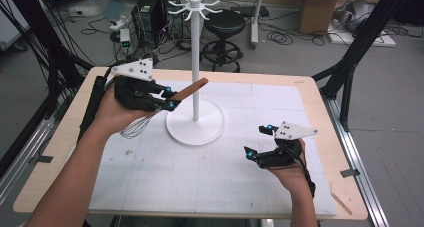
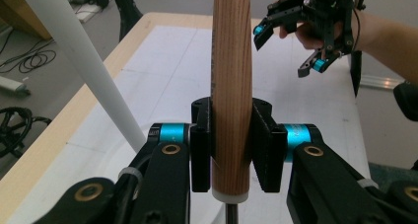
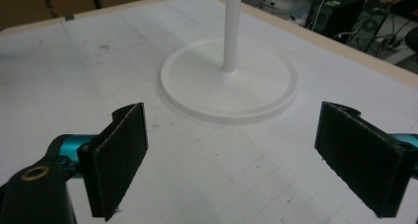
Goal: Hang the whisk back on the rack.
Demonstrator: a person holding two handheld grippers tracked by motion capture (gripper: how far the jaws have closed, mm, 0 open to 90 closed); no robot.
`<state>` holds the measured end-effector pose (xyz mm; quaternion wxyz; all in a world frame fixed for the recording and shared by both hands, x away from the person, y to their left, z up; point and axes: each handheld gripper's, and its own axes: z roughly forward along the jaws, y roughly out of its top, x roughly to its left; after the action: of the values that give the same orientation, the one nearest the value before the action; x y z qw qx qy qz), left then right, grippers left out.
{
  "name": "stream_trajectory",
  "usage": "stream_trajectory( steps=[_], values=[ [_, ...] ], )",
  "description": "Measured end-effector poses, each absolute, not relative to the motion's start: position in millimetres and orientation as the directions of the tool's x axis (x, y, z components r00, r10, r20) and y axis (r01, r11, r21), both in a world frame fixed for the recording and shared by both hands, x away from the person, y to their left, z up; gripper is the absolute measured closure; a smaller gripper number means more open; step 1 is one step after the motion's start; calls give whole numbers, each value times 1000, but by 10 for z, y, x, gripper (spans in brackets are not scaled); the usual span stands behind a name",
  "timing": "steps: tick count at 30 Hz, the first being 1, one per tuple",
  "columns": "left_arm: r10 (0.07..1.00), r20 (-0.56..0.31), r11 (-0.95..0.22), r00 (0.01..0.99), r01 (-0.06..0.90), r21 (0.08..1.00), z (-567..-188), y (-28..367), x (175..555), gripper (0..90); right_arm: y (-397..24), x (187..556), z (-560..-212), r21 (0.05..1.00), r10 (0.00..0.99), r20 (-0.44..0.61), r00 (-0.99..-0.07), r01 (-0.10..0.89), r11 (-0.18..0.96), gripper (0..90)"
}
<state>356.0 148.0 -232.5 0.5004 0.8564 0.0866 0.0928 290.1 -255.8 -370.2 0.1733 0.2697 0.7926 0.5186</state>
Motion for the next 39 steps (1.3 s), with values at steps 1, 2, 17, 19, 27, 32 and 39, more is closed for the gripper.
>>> stream_trajectory(
  steps=[1, 2, 17, 19, 27, 32, 39],
  values=[
    [243, 72, -478, 967, 55, 877, -2313, 1479, 3559, 728, -2559, 2897, -3686, 920, 603, 3, -798, 238, 310, 117],
    [245, 69, -472, 967, 57, 880, -2300, 1476, 3559, 727, -2556, 2889, -3673, 923, 601, 6, -800, 235, 304, 117],
    [249, 57, -346, 967, 34, 938, -1877, 1482, 3647, 728, -2492, 2900, -3689, 910, 594, -7, -804, 241, 337, 117],
    [253, 54, -335, 966, 35, 942, -1839, 1471, 3664, 728, -2493, 2900, -3694, 908, 596, -6, -803, 245, 339, 117],
    [266, 63, -323, 962, 27, 946, -1700, 1387, 3744, 728, -2489, 2909, -3700, 905, 595, -11, -804, 244, 347, 117],
    [278, 66, -305, 958, 23, 952, -1620, 1350, 3785, 728, -2496, 2912, -3709, 903, 597, -13, -802, 247, 351, 117],
    [294, 68, -301, 953, 25, 953, -1561, 1337, 3857, 728, -2502, 2917, -3721, 902, 598, -7, -801, 253, 351, 117]
  ],
)
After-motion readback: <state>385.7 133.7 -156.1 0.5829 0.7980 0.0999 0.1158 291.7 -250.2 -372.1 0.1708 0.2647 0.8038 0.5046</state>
